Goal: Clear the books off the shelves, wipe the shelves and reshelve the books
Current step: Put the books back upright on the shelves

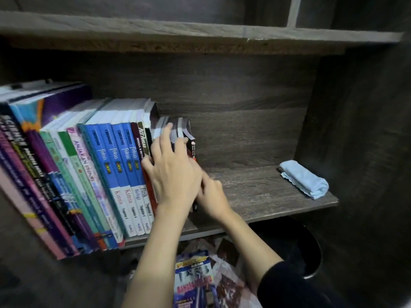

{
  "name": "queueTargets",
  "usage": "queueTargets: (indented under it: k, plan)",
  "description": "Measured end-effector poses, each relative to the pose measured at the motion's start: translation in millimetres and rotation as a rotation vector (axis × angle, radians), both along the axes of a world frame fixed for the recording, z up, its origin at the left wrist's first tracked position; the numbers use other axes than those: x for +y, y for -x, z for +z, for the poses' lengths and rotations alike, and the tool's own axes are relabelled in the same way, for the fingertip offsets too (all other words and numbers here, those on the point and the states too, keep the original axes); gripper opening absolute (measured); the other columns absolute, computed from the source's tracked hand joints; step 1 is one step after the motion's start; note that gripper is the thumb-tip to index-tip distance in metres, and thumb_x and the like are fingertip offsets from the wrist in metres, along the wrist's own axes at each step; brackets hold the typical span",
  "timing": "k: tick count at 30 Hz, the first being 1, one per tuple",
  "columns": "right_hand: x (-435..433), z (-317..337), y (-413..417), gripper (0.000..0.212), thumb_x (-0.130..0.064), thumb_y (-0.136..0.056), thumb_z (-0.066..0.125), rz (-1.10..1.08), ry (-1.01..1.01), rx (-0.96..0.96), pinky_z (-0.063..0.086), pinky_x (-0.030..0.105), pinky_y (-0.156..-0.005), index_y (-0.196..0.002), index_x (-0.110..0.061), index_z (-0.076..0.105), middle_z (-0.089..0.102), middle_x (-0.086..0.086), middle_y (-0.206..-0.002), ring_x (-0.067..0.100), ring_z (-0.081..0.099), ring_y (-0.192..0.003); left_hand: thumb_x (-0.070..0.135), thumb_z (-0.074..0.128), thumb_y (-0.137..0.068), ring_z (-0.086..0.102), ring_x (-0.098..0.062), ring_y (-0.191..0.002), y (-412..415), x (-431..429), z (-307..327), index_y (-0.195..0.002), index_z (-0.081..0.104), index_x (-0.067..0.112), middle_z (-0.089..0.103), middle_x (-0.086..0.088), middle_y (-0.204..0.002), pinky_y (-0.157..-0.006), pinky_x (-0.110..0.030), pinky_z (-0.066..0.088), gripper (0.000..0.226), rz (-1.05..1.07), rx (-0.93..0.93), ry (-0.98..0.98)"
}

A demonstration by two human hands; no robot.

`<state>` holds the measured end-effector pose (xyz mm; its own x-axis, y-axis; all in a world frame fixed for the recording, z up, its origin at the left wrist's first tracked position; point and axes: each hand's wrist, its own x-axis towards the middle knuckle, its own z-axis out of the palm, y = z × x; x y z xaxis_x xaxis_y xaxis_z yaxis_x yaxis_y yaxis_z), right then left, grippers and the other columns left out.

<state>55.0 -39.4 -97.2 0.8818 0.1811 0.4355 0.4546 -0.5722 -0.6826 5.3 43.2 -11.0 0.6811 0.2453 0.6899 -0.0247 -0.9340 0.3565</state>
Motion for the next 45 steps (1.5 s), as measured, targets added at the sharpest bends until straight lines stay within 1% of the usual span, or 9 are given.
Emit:
queueTargets:
  k: [3,9,12,15,21,27,32,37,45]
  plan:
    - [1.7,-1.6,0.7,0.044,-0.02,-0.1,0.041,0.0,-0.033,-0.007,0.04,0.036,-0.084,-0.144,-0.019,0.041,0.064,0.015,-0.123,0.042,0.06,-0.101,0.031,0.056,-0.087,0.049,-0.026,-0.114,-2.8,4.6,-4.3,-0.097,0.067,0.013,0.054,-0.006,-0.128,-0.09,-0.041,0.033,0.023,-0.044,-0.183,0.11]
    - [4.0,-2.9,2.7,0.051,-0.015,-0.099,0.043,0.016,-0.073,0.003,0.04,0.032,-0.086,-0.148,-0.025,0.034,0.06,0.013,-0.131,0.039,0.06,-0.106,0.015,0.069,-0.083,0.065,-0.025,-0.089,1.6,0.3,-9.4,-0.096,0.067,0.008,0.069,-0.006,-0.098,-0.083,-0.037,0.044,0.014,-0.118,-0.236,0.159]
    - [2.0,-3.3,1.1,0.052,-0.016,-0.099,0.044,0.007,-0.065,0.009,0.04,0.031,-0.086,-0.148,-0.027,0.032,0.061,0.018,-0.127,0.039,0.061,-0.104,0.007,0.07,-0.083,0.068,-0.023,-0.085,6.2,-1.4,-9.8,-0.099,0.069,0.002,0.071,-0.009,-0.097,-0.075,-0.024,0.047,0.016,-0.169,-0.281,0.221]
    - [2.0,-2.8,2.7,0.053,-0.014,-0.099,0.043,0.009,-0.073,0.02,0.042,0.028,-0.082,-0.148,-0.029,0.033,0.062,0.016,-0.126,0.037,0.064,-0.098,0.001,0.07,-0.082,0.069,-0.02,-0.087,9.1,-4.2,-13.7,-0.101,0.07,-0.003,0.072,-0.013,-0.098,-0.083,-0.019,0.045,0.02,-0.203,-0.321,0.232]
    - [1.4,-3.9,2.6,0.049,-0.019,-0.102,0.041,-0.014,-0.026,0.014,0.036,0.031,-0.084,-0.148,-0.031,0.031,0.06,0.012,-0.131,0.041,0.058,-0.106,0.002,0.073,-0.076,0.068,-0.012,-0.086,21.0,2.8,-5.9,-0.087,0.075,0.003,0.073,-0.009,-0.097,-0.076,0.007,0.036,0.012,-0.249,-0.28,0.568]
    - [3.5,-4.9,0.9,0.049,-0.018,-0.101,0.041,-0.038,-0.016,0.024,0.036,0.031,-0.088,-0.148,-0.028,0.032,0.057,0.006,-0.135,0.037,0.057,-0.112,0.002,0.075,-0.072,0.064,0.006,-0.07,43.4,9.5,-4.8,-0.074,0.066,0.028,0.07,0.013,-0.081,-0.068,-0.007,0.049,0.028,-0.322,-0.257,0.769]
    - [2.9,-2.9,2.8,0.049,-0.017,-0.101,0.042,-0.022,-0.022,0.042,0.033,0.029,-0.089,-0.148,-0.027,0.033,0.061,0.012,-0.128,0.037,0.058,-0.111,0.0,0.074,-0.075,0.067,-0.003,-0.085,49.7,3.7,-9.2,-0.097,0.058,0.022,0.065,0.01,-0.093,-0.071,-0.012,0.051,0.036,-0.379,-0.294,0.97]
    - [4.9,-8.1,1.2,0.054,-0.014,-0.097,0.046,-0.011,-0.065,0.053,0.044,0.036,-0.09,-0.147,-0.033,0.035,0.065,0.013,-0.122,0.037,0.062,-0.106,0.023,0.071,-0.081,0.057,-0.015,-0.102,30.1,-3.6,-38.0,-0.116,0.051,0.016,0.057,0.003,-0.109,-0.082,-0.019,0.041,0.04,-0.254,-0.075,0.75]
    - [4.1,-14.1,-5.3,0.064,-0.008,-0.096,0.048,0.021,-0.072,0.077,0.046,0.035,-0.098,-0.148,-0.039,0.028,0.068,0.019,-0.11,0.036,0.065,-0.097,0.019,0.048,-0.096,0.051,-0.026,-0.116,20.0,-4.1,-37.0,-0.144,0.028,0.017,0.047,-0.012,-0.132,-0.088,-0.031,0.042,0.052,-0.26,0.122,0.623]
